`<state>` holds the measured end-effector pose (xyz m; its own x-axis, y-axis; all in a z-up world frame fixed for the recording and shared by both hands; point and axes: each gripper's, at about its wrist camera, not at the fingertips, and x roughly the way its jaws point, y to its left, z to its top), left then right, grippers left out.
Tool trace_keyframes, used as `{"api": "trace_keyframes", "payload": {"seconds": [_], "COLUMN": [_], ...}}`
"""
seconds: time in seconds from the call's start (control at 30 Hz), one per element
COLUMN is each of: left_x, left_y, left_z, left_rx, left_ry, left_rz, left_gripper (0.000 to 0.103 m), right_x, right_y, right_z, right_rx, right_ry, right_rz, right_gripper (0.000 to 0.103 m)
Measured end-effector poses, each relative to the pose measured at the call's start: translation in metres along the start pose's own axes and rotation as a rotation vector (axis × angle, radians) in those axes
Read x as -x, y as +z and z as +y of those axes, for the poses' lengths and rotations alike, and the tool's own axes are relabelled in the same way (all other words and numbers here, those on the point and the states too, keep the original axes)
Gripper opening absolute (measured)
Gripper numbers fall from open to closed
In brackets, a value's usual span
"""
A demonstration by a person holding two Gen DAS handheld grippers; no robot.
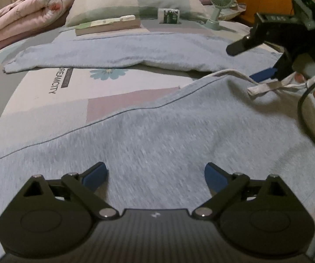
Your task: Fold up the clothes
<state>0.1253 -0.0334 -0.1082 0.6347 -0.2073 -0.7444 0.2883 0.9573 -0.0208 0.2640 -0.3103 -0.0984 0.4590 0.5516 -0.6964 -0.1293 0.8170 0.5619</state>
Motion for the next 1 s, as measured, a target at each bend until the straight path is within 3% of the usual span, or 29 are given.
{"api": "trace_keyframes", "payload": {"seconds": [0.17, 0.27, 0.33, 0.47, 0.67, 0.77, 0.87, 1.0], "left_x": [0.0, 0.0, 0.0, 0.0, -0.001, -0.001, -0.001, -0.001], "left_y": [-0.001, -0.002, -0.002, -0.002, -0.003, -0.003, -0.004, -0.004], "left_z": [0.001, 0.001, 0.001, 0.002, 0.002, 0.002, 0.002, 0.003], "left_rx": [-0.002, -0.003, -0.004, -0.004, -0.006, -0.007, -0.008, -0.009], "left_ry": [-0.002, -0.001, -0.003, -0.003, -0.005, -0.006, -0.008, -0.01], "left_rz": [-0.011, -0.015, -0.013, -0.014, -0.019, -0.022, -0.025, -0.027], "left_gripper": [0.098, 0.099, 0.099, 0.099, 0.1, 0.1, 0.1, 0.101], "right_x": [0.007, 0.003, 0.006, 0.013, -0.014, -0.012, -0.014, -0.01], "right_y": [-0.011, -0.01, -0.005, 0.003, 0.001, 0.003, 0.004, 0.011], "right_z": [0.004, 0.006, 0.007, 0.005, -0.003, -0.008, -0.012, -0.007], "right_rx": [-0.012, -0.004, -0.002, -0.03, -0.034, -0.078, -0.133, -0.101], "right_ry": [0.046, 0.031, 0.024, 0.104, 0.08, 0.139, 0.295, 0.222], "right_rz": [0.031, 0.051, 0.016, -0.039, 0.019, 0.054, 0.159, 0.116], "right_gripper": [0.103, 0.103, 0.103, 0.103, 0.103, 0.103, 0.103, 0.103]}}
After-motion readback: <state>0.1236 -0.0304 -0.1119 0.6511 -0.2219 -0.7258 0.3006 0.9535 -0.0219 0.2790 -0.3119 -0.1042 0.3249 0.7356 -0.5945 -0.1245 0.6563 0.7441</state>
